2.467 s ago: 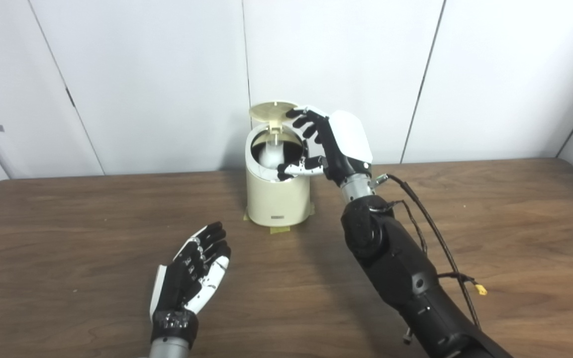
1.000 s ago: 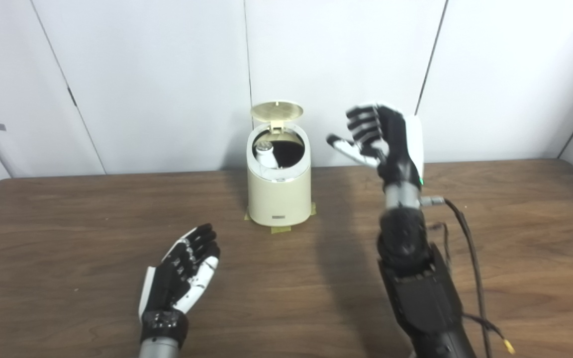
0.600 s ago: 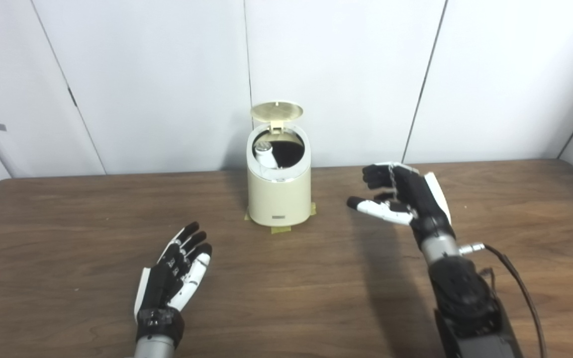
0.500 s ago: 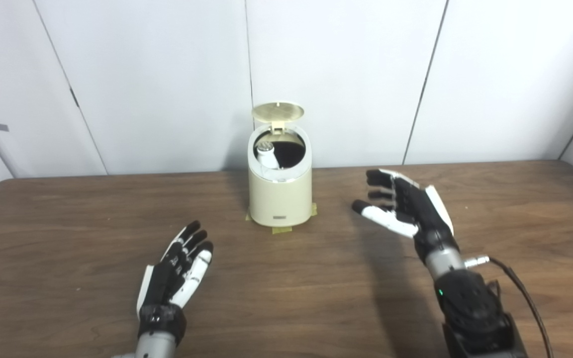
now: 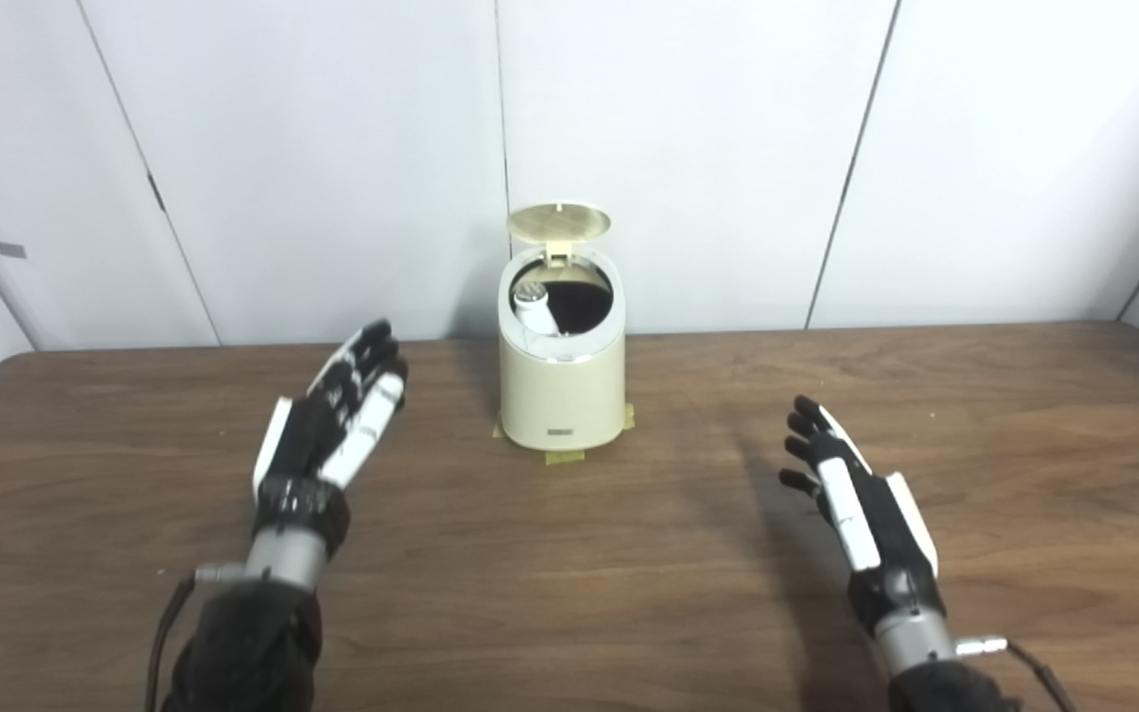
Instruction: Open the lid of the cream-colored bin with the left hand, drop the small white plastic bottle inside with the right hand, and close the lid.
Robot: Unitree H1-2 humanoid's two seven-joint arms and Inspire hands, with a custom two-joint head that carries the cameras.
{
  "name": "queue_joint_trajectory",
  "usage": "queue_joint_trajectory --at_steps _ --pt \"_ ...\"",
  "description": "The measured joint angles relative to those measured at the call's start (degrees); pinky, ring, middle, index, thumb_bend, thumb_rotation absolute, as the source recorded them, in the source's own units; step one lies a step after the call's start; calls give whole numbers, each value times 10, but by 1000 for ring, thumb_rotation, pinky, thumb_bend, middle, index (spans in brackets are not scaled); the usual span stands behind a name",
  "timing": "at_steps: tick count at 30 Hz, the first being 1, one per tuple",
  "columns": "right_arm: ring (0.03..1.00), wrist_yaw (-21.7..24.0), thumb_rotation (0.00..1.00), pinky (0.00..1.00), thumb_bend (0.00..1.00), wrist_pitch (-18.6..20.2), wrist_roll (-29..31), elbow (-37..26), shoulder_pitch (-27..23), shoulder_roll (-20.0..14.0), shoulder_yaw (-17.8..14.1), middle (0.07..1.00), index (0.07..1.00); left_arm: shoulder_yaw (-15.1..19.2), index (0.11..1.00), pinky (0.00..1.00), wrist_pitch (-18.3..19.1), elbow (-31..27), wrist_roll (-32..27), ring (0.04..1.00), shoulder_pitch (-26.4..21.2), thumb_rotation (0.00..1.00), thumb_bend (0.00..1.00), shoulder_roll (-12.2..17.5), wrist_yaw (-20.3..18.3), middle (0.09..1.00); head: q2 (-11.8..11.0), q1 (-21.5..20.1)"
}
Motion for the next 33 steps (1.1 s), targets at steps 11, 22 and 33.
queue_joint_trajectory --at_steps 11,22,33 --pt "890 -28 1000 799 550 -72 4 43 26 20 -11 913 915 -14 934 878 1 48 16 910 -86 622 496 36 -31 920 -23 14" --pt "876 -33 1000 790 541 -95 7 47 30 25 -11 896 905 -15 896 858 -1 143 20 892 -214 621 483 49 -48 898 -40 25" --pt "834 -32 1000 734 541 -104 14 55 30 26 0 864 891 -77 907 817 -26 257 83 866 -303 675 511 79 -81 893 -43 28"
